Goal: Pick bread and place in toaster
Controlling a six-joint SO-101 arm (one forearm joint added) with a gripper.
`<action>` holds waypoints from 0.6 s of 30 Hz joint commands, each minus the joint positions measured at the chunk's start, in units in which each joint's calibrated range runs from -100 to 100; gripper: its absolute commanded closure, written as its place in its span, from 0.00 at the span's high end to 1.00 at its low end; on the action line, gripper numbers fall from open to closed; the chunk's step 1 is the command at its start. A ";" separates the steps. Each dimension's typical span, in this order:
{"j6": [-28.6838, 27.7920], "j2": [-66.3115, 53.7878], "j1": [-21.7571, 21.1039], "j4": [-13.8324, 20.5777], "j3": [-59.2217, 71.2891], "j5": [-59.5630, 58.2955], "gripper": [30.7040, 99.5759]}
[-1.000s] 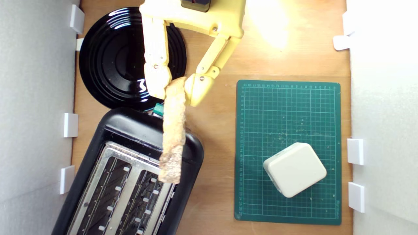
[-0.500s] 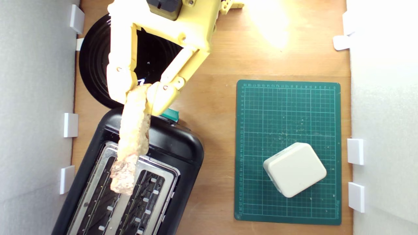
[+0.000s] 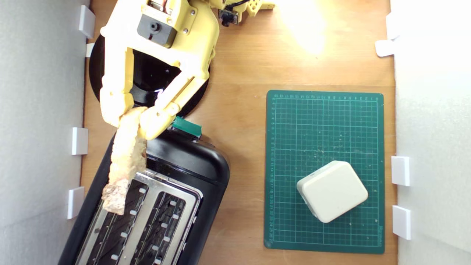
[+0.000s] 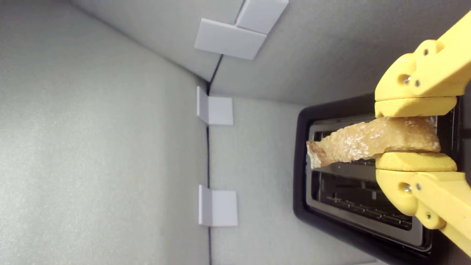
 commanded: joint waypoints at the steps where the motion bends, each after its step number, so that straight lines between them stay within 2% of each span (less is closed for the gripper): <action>1: 1.94 1.17 2.84 -2.86 -3.63 -2.60 0.25; 6: 2.73 2.50 3.01 -3.05 -3.81 -2.86 0.25; 10: 2.10 3.33 3.01 -3.05 -3.63 -8.49 0.25; 18: 2.10 5.66 4.94 -3.14 -3.63 -10.54 0.25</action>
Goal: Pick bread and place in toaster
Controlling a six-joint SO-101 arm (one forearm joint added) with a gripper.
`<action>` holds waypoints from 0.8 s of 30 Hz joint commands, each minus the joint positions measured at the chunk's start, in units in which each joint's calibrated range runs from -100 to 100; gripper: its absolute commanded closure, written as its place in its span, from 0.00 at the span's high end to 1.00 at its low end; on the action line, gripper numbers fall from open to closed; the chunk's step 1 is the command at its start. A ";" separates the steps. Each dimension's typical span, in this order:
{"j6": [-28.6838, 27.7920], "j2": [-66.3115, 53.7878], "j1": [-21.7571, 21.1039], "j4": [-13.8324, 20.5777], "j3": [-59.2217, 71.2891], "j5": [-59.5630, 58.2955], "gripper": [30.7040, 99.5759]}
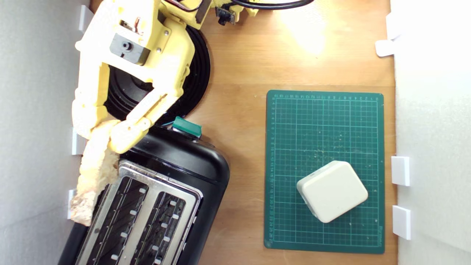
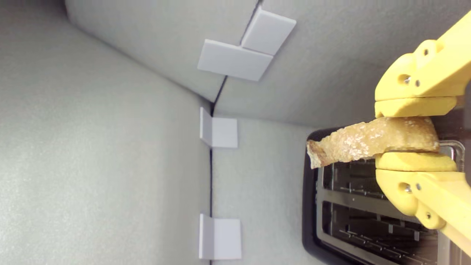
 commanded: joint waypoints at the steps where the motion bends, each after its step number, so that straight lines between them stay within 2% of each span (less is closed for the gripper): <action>1: -0.18 0.28 0.36 -0.65 -3.63 -2.57 0.25; 3: 0.19 1.11 0.44 -1.19 -3.63 -2.57 0.25; 7: 2.28 1.78 0.61 -4.91 -3.63 -2.57 0.25; 15: 2.39 3.36 0.61 -5.54 -3.63 -2.57 0.25; 17: 2.23 3.86 0.77 -4.82 -3.63 -2.57 0.25; 24: 2.18 5.69 2.46 -5.45 -3.72 -2.57 0.25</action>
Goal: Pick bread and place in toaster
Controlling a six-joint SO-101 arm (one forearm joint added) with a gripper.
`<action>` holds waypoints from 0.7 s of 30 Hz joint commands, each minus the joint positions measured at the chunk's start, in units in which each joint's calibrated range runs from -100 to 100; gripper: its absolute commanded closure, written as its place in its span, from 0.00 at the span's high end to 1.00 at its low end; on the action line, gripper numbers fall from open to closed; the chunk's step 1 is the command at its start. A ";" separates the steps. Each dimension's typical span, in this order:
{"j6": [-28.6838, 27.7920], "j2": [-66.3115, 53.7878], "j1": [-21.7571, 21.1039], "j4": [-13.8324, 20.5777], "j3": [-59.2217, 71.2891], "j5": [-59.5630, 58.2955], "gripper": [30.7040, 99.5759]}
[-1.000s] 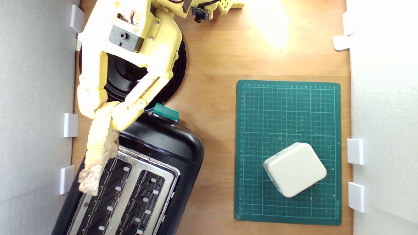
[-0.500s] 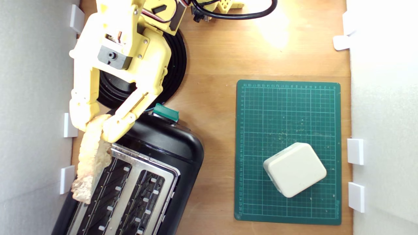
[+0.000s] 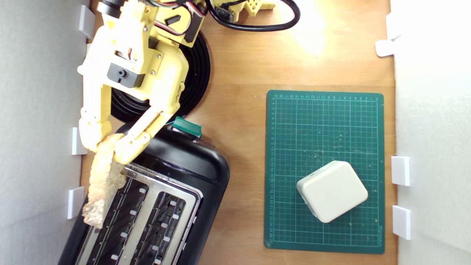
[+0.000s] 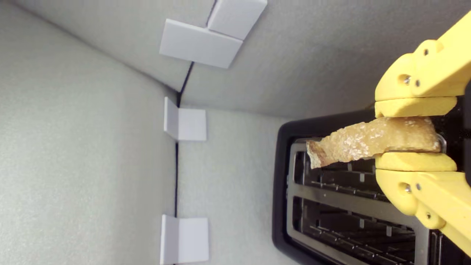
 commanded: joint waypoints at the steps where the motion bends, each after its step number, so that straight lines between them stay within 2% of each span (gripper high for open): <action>1: 0.11 -0.03 0.72 -0.57 -3.72 -2.40 0.25; 21: -4.13 0.31 -0.81 -0.39 -4.08 -5.13 0.25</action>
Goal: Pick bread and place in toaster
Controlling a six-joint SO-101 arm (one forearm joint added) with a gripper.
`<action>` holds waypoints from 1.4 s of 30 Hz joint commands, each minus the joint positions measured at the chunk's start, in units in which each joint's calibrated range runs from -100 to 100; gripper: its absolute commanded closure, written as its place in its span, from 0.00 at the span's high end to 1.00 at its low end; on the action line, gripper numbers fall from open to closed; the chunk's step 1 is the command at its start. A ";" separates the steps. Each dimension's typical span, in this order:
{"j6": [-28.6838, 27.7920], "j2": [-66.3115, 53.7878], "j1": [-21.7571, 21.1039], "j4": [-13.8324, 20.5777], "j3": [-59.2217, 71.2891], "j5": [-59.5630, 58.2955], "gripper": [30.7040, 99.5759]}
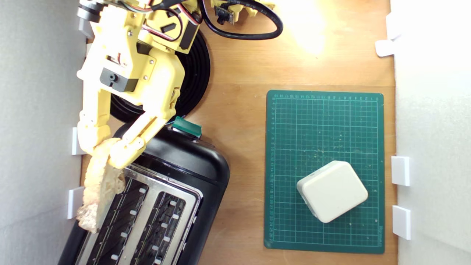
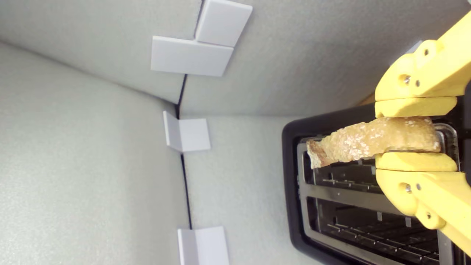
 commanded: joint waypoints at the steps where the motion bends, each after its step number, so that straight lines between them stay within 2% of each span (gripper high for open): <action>1: -0.30 -0.78 -0.63 -0.57 -4.08 -2.59 0.25; 12: -0.30 -0.87 -2.56 -0.57 -3.81 -2.59 0.25; 27: -0.20 -0.53 -1.92 0.16 -3.45 -2.50 0.25; 42: 0.12 4.96 -1.76 0.16 -3.72 -2.50 0.25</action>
